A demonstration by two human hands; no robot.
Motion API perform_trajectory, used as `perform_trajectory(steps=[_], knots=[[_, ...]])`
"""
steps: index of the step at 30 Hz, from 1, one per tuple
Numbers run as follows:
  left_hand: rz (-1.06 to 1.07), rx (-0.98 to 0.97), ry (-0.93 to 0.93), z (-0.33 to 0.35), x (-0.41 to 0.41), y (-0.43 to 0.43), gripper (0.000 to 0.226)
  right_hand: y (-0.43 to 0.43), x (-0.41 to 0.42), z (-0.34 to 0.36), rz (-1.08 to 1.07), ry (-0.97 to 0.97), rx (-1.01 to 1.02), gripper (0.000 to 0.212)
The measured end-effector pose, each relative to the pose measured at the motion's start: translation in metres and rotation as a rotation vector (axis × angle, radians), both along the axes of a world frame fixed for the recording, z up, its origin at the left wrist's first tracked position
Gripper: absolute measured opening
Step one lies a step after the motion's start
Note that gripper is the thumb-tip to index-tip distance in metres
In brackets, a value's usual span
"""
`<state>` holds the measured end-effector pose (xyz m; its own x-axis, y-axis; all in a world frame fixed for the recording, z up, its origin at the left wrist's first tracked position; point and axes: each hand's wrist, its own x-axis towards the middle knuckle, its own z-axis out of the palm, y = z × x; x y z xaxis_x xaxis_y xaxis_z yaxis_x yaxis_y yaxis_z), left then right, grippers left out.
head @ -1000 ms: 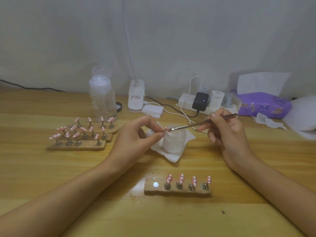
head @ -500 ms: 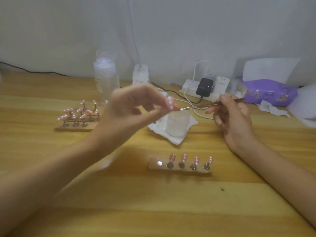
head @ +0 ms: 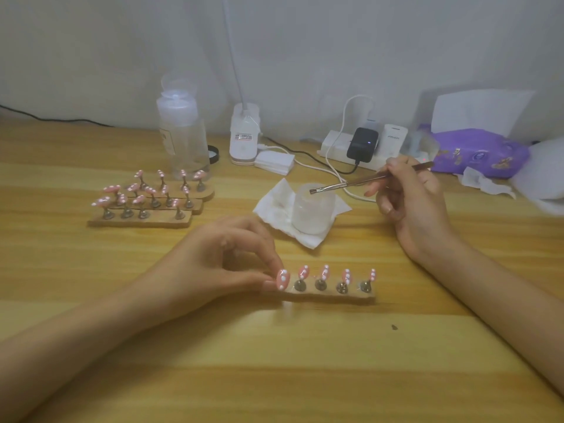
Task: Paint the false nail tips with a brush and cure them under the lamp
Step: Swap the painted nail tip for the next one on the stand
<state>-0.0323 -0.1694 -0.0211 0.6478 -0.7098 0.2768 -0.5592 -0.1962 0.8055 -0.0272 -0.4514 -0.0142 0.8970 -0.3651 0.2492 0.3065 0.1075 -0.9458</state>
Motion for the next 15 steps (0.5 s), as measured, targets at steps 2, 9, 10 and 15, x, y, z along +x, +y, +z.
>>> perform_trajectory(steps=[2, 9, 10, 15], knots=[[0.003, -0.002, -0.014, -0.001, 0.0, 0.0, 0.01, 0.001, -0.001, 0.001, -0.006, 0.002, 0.014, 0.028], [-0.018, 0.056, 0.011, 0.001, 0.007, 0.005, 0.019, 0.0, 0.0, 0.003, -0.095, 0.026, 0.114, 0.027], [-0.017, 0.055, 0.035, 0.004, 0.009, 0.007, 0.023, 0.0, 0.0, 0.003, -0.102, 0.028, 0.12, 0.028], [0.182, -0.11, 0.031, 0.026, 0.021, 0.014, 0.044, 0.0, 0.0, 0.003, -0.094, 0.016, 0.122, 0.027]])
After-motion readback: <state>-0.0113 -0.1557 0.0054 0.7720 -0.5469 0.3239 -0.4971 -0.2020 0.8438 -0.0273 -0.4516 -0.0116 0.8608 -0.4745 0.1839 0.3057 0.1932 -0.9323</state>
